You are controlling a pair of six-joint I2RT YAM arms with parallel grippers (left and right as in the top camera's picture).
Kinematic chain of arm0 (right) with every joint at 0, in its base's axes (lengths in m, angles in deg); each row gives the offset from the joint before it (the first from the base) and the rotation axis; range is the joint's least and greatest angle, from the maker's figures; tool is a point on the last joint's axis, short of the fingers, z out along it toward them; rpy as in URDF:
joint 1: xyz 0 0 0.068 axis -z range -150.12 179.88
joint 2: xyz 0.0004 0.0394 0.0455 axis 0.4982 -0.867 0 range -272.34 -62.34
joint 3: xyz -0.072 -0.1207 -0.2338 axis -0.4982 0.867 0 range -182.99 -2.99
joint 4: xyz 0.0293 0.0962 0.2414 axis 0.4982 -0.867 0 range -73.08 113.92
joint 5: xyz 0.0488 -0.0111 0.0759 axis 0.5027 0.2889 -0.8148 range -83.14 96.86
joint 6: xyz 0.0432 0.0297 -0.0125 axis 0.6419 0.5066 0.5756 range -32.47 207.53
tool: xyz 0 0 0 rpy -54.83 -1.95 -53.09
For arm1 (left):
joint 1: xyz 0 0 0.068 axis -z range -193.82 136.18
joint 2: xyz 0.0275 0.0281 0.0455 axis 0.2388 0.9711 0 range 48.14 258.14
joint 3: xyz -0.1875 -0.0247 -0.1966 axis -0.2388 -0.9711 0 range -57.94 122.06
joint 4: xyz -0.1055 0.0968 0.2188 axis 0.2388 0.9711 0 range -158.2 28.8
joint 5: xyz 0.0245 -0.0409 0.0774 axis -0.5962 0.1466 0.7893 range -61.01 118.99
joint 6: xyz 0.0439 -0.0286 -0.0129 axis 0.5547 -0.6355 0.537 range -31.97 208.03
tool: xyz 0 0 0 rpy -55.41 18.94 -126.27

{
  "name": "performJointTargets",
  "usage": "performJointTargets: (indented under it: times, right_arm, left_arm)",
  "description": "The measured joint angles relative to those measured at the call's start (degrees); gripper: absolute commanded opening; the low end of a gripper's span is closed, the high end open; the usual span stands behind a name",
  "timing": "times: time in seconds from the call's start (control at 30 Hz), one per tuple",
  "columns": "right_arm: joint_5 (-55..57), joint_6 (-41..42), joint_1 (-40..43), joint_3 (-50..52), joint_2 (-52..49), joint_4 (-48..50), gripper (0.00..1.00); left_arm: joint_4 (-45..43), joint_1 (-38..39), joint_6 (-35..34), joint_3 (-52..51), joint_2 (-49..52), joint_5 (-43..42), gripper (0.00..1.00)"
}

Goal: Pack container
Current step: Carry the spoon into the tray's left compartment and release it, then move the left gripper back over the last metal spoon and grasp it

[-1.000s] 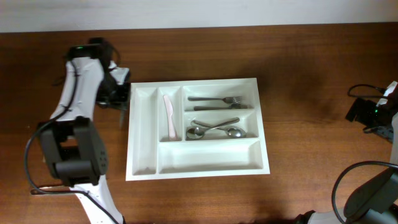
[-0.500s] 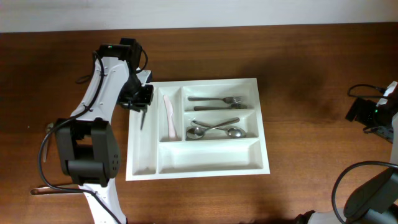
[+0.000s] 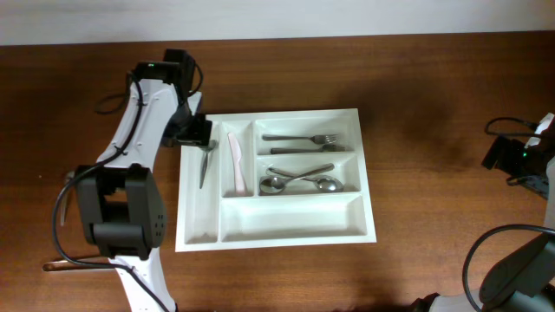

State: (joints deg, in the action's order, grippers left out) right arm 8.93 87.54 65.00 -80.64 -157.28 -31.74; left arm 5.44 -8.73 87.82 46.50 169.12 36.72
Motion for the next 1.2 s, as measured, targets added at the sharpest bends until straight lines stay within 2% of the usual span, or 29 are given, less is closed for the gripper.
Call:
performJointTargets:
  times: [0.17,0.33,0.47,0.63,0.9,1.2]
  right_arm:
    - [0.0,0.0,0.0,0.0,0.0,0.0,0.99]
    - [0.0,0.0,0.0,0.0,0.0,0.0,0.99]
    - [0.0,0.0,0.0,0.0,0.0,0.0,0.99]
    - [0.0,0.0,0.0,0.0,0.0,0.0,0.99]
    - [0.0,0.0,0.0,0.0,0.0,0.0,0.99]
    - [0.0,0.0,0.0,0.0,0.0,0.0,0.99]
  left_arm:
    - [0.0,-5.9,0.2,0.0,0.0,5.7,0.99]
    - [0.0,-17.0,0.2,0.0,0.0,7.5,0.99]
    - [0.0,-25.2,2.4,0.0,0.0,5.3,0.99]
    - [0.0,-33.3,8.8,0.0,0.0,-0.8,0.99]
    - [-3.4,-40.3,17.1,0.0,0.0,-3.6,0.99]
    - [-6.2,-42.9,23.3,0.0,0.3,-3.9,0.99]
